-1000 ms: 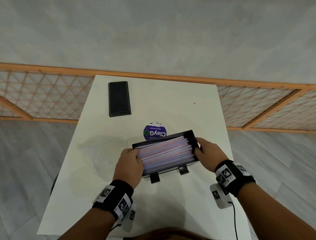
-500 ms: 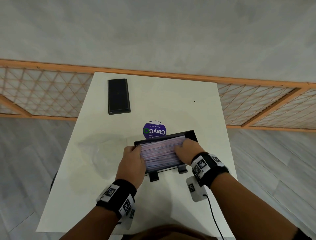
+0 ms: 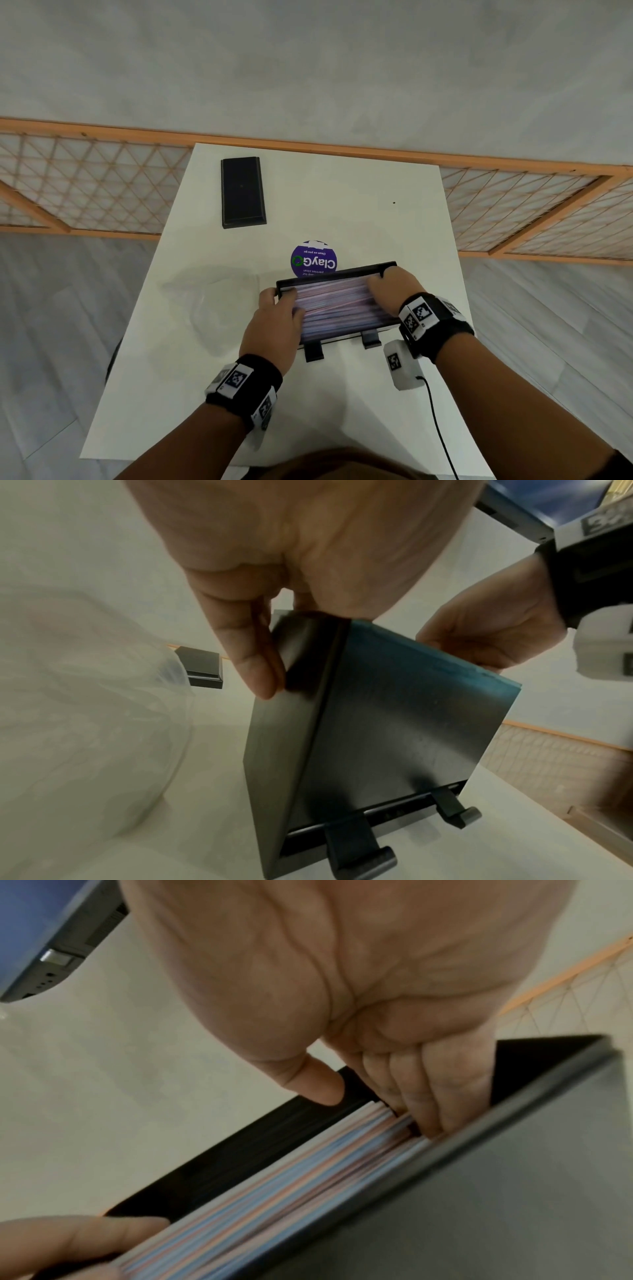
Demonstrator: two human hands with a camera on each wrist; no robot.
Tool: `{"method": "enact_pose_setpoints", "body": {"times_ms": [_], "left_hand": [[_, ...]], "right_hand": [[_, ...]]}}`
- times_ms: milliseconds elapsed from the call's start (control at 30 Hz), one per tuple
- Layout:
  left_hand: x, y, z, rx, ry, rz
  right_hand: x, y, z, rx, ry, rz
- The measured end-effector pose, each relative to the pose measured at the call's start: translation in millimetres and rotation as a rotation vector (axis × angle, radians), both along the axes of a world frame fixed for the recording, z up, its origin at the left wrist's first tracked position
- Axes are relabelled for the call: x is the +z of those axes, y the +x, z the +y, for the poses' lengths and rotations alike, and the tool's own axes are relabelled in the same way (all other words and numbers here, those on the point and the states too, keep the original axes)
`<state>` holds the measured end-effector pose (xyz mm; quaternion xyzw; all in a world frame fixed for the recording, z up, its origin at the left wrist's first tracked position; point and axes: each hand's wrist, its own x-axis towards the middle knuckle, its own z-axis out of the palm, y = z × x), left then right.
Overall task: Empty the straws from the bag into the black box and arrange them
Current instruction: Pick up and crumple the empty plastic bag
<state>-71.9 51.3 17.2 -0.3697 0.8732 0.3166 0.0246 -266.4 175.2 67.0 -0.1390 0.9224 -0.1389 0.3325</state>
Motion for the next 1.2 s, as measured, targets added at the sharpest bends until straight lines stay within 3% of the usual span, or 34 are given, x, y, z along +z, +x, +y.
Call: {"method": "enact_pose_setpoints", "body": {"times_ms": [167, 300, 433, 500, 700, 867, 1033, 1200], "left_hand": [[0, 1, 1, -0.007, -0.013, 0.028], [6, 5, -2, -0.053, -0.182, 0.049], [8, 0, -3, -0.28, -0.358, 0.134], [8, -6, 0, -0.362, -0.376, 0.056], [8, -24, 4, -0.392, -0.44, -0.137], [14, -29, 2, -0.434, -0.439, -0.171], [22, -16, 2, -0.38, -0.396, 0.035], [45, 28, -16, -0.098, -0.266, 0.37]], "right_hand": [[7, 4, 4, 0.153, 0.09, 0.072], [7, 2, 10, 0.179, 0.061, 0.15], [11, 1, 26, 0.156, -0.042, 0.203], [15, 5, 35, 0.199, -0.048, 0.232], [19, 29, 56, 0.285, 0.008, 0.256], [19, 51, 69, 0.321, -0.045, 0.301], [13, 72, 72, 0.529, -0.178, 0.305], [-30, 100, 75, 0.711, -0.086, -0.005]]}}
